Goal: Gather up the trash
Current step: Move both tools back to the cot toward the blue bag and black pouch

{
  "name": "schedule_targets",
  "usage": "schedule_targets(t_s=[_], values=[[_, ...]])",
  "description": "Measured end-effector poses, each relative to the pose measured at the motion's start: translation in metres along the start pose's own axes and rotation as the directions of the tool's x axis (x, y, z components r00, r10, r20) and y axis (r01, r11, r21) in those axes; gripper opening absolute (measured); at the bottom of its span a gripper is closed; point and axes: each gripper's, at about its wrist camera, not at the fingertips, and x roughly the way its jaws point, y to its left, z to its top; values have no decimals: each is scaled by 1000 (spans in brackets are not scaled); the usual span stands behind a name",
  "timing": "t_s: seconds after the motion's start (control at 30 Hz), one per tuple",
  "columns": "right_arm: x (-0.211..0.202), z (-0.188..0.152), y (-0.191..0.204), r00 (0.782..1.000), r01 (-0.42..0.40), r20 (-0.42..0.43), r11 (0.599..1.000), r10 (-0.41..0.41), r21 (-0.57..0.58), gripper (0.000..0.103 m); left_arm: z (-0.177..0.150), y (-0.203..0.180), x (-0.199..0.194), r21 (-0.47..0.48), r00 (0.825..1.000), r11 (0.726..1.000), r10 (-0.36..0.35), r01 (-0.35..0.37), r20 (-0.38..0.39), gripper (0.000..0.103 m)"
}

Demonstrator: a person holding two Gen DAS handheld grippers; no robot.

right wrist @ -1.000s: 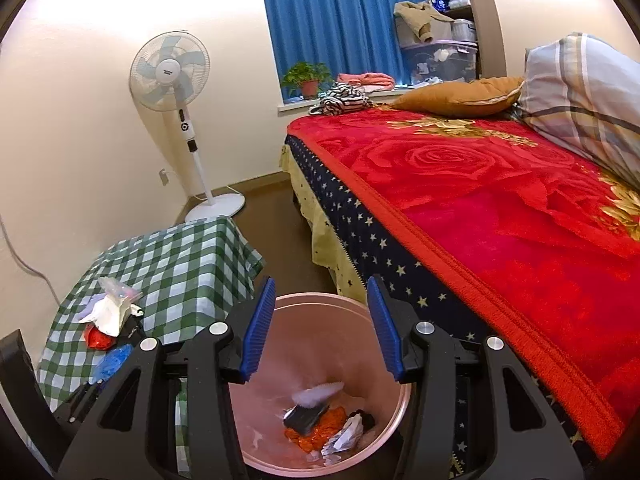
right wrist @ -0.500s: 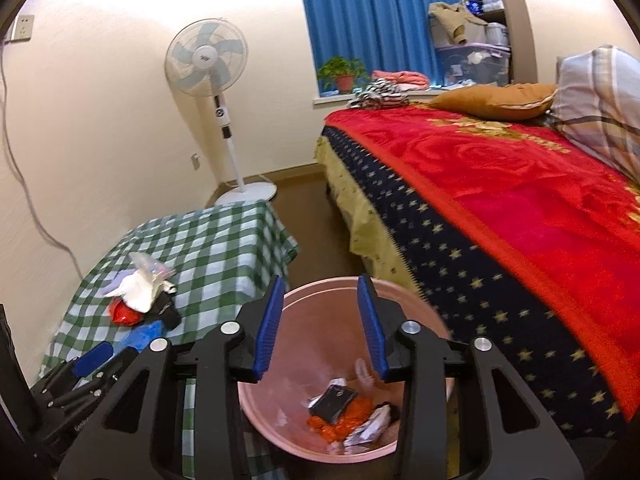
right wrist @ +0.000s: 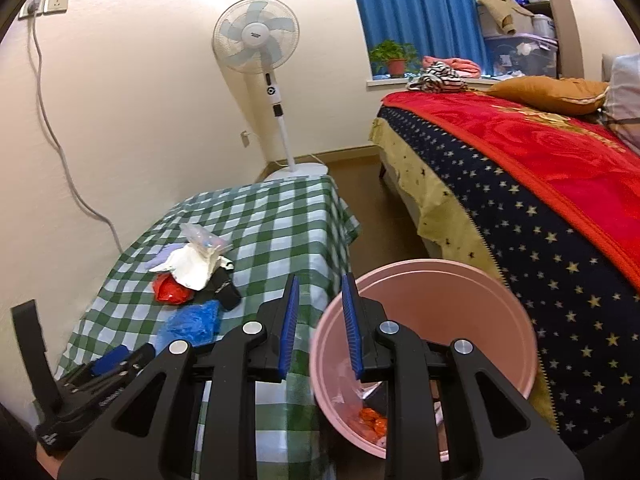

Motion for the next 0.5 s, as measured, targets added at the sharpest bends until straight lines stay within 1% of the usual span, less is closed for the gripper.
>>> schedule_targets(t_s=[0.3, 0.5], values=[[16, -3, 5, 1000, -17, -24, 1000, 16, -25, 23, 2, 8, 28, -47, 997, 999, 22, -25, -67, 59], [24, -4, 6, 999, -25, -38, 999, 24, -25, 23, 3, 2, 40, -26, 994, 999, 22, -25, -104, 59]])
